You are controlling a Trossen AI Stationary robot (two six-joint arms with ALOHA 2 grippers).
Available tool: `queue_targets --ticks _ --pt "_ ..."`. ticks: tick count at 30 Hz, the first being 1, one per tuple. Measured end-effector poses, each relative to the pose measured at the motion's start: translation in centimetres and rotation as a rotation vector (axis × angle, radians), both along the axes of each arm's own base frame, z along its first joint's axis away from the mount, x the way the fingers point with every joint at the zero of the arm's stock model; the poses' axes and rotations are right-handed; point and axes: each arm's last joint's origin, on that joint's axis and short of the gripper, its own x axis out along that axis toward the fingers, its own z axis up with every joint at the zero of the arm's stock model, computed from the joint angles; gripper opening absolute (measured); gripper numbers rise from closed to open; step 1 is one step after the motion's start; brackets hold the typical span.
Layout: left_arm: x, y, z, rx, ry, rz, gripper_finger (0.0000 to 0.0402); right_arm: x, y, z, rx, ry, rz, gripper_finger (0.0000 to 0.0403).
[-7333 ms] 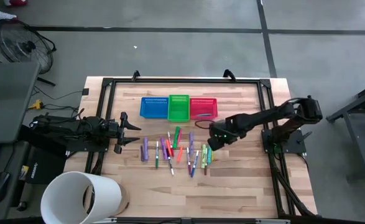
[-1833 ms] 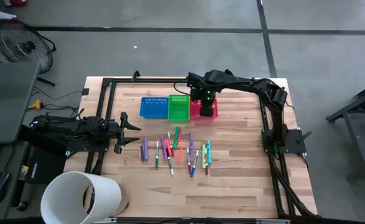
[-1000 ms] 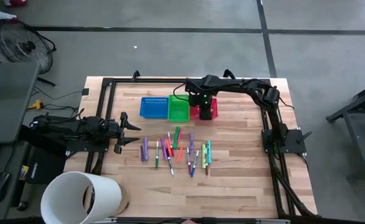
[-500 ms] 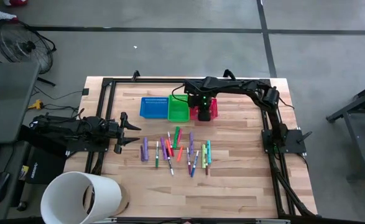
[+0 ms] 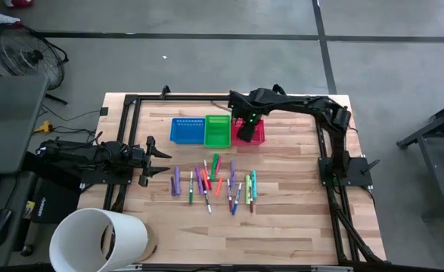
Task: Pick & Place Markers
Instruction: Put the light blue highlighter into the green bin
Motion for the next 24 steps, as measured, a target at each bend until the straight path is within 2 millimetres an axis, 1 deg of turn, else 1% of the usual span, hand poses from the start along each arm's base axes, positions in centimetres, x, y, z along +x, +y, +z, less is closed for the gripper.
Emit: queue_targets --ticks 3,5,9,16,19,24 --pt "0.0 0.0 0.0 0.0 0.0 0.0 0.0195 -0.6 0.9 0.8 0.065 0.007 -0.173 0.0134" --pt "0.0 0.0 0.0 0.0 0.0 0.0 0.0195 -0.8 1.8 0.8 0.086 0.041 -0.239 0.0134" --pt "0.0 0.0 0.0 0.0 0.0 0.0 0.0195 -0.9 3.8 0.8 0.071 0.123 -0.306 0.0134" --pt "0.0 0.0 0.0 0.0 0.0 0.0 0.0195 -0.2 7.6 0.8 0.045 0.142 -0.398 0.0134" --pt "0.0 0.0 0.0 0.0 0.0 0.0 0.0195 0.0 8.9 0.1 0.082 0.133 -0.45 0.0134" --pt "0.0 0.0 0.0 0.0 0.0 0.0 0.0195 -0.5 11.7 -2.1 0.186 0.135 -0.533 0.0134"
